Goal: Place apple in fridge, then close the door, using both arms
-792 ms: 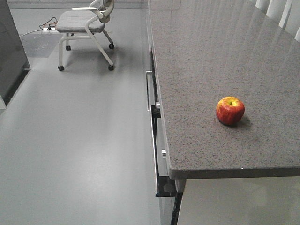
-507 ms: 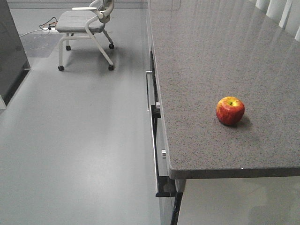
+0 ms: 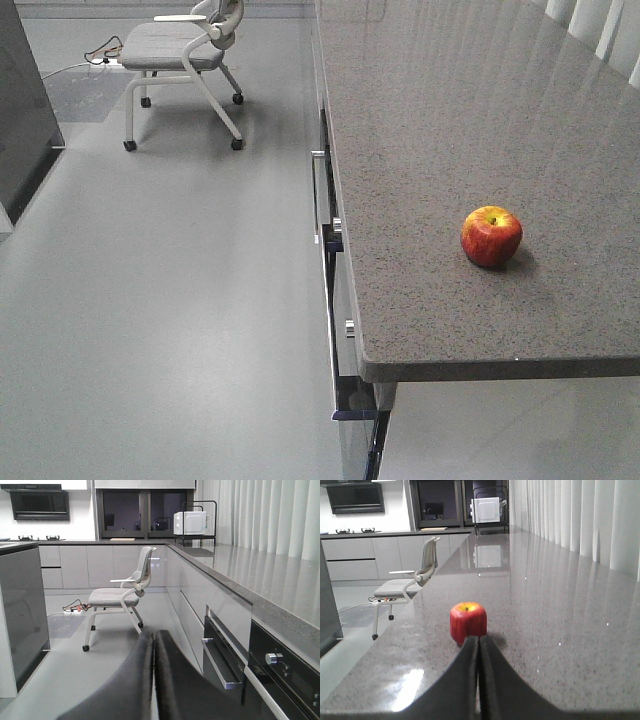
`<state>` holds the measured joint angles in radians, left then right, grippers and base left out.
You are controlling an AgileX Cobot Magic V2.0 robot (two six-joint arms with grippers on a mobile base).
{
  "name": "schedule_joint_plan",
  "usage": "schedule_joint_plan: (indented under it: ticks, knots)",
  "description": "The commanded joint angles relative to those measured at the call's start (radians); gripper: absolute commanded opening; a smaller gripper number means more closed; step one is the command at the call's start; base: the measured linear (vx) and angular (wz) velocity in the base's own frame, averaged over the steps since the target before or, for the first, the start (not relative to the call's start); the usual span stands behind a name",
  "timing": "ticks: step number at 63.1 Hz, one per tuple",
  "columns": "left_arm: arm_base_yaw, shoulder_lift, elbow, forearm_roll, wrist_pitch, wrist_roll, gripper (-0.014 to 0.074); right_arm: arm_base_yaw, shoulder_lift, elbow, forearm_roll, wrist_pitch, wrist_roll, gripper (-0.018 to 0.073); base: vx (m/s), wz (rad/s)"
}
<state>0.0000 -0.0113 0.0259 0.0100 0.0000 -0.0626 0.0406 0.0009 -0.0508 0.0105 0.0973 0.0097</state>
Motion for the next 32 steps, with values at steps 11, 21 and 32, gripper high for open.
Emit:
schedule_joint_plan:
  ticks: [11, 21, 32]
  knots:
    - [0.000, -0.015, 0.021, -0.010, -0.076, -0.006, -0.0006, -0.006, 0.196, -0.332, -0.032, 0.232, -0.010, -0.0003, 0.00, 0.00]
    - [0.000, -0.015, 0.021, -0.010, -0.076, -0.006, -0.0006, -0.006, 0.339, -0.502, -0.026, 0.417, -0.010, -0.0003, 0.00, 0.00]
    - [0.000, -0.015, 0.021, -0.010, -0.076, -0.006, -0.0006, -0.006, 0.492, -0.646, -0.025, 0.581, -0.017, 0.0016, 0.00, 0.00]
